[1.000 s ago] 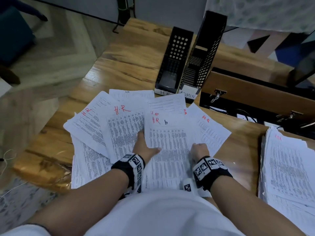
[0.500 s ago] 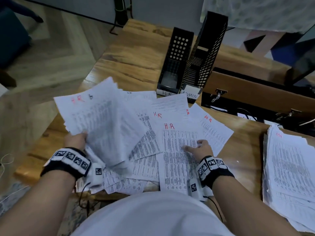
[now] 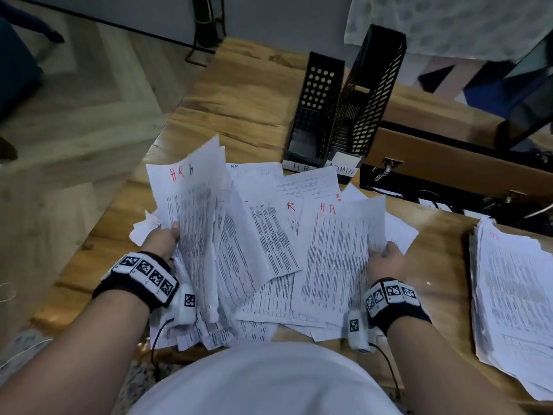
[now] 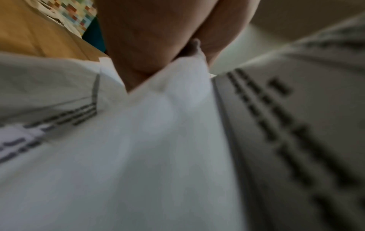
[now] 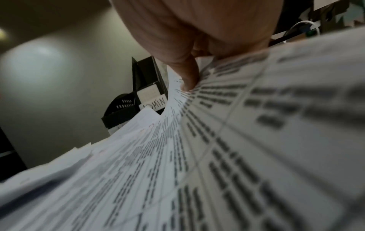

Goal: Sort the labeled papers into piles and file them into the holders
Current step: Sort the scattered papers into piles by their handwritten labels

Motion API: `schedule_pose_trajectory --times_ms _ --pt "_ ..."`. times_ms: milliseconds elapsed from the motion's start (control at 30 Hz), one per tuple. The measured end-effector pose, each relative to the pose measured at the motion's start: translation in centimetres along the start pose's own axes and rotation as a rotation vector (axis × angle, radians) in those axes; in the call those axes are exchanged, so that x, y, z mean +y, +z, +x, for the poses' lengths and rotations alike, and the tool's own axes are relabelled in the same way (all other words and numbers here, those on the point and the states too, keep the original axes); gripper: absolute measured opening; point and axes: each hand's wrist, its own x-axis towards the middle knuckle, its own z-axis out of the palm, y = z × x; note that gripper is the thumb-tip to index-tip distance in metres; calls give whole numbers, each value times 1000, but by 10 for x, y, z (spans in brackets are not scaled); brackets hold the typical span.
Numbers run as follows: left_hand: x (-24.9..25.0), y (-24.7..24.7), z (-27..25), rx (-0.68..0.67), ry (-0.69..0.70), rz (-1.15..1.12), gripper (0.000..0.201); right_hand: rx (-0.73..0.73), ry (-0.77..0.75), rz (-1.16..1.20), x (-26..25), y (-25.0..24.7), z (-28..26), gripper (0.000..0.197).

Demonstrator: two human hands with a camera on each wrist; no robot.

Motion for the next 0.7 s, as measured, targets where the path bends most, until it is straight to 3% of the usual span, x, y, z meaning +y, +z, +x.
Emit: schedule_pose_trajectory --times_ms 100,233,333,400,567,700 --pt "11 7 0 -52 37 -35 47 -69 -22 26 -18 -3 3 16" --pt "22 15 4 -81 90 -117 46 -314 -110 13 -47 16 2 16" --pt "1 32 48 -84 138 -186 59 -493 -41 101 -60 40 -3 16" --pt "-8 45 62 -154 141 -206 51 -572 -2 136 -68 55 -8 17" --pt "27 54 -15 -310 206 -189 21 -594 9 53 -77 75 -21 31" --pt "32 62 -27 -321 233 -128 22 -635 20 111 -52 90 -10 30"
